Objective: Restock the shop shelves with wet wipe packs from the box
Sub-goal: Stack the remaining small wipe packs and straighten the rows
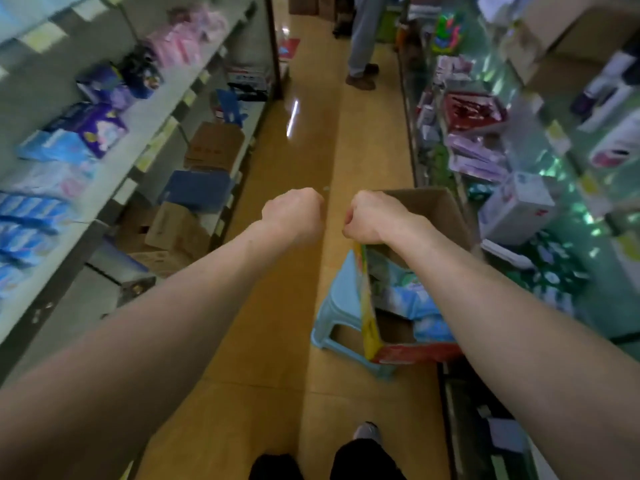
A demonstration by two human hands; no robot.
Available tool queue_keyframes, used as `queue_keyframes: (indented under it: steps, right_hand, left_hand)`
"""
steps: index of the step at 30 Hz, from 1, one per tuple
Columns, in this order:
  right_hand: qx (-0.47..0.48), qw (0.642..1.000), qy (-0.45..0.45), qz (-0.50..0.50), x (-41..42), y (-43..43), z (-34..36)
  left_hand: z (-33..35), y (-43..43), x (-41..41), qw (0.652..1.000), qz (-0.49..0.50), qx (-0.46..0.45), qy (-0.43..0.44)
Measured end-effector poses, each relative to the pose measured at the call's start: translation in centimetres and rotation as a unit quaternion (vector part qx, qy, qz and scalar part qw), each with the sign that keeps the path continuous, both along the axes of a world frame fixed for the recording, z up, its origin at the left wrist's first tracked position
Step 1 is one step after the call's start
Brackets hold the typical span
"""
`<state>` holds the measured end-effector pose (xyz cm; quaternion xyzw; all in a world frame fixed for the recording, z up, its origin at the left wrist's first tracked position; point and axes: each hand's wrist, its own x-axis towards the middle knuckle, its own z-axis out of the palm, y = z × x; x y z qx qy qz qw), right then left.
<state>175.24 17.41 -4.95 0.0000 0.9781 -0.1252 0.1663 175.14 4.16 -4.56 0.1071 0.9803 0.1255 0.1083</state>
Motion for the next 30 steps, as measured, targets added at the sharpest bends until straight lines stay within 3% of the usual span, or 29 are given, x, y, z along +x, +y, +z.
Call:
queue_keyframes:
  steps: [11, 21, 25, 30]
  right_hand:
    - [0.0, 0.99, -0.089, -0.109, -2.0, 17.5, -7.7]
    - [-0.004, 0.964, -0.182, -0.195, -3.2, 22.3, -17.2]
    - [-0.012, 0.951, -0.21, -0.228, -3.4, 22.3, -21.7]
    - [-0.04, 0.939, -0.249, -0.236, -4.0, 21.4, -27.5]
  left_hand:
    - [-7.4, 14.5, -3.6, 0.988, -0.08, -0.023, -0.13]
    - [-17.7, 19.8, -7.2, 0.969, -0.101, -0.032, -0.222]
    - [-23.1, 20.9, -7.7, 0.944, -0.003, 0.029, -0.33]
    - [-29.7, 21.9, -6.7, 0.88, 0.188, 0.077, -0.429]
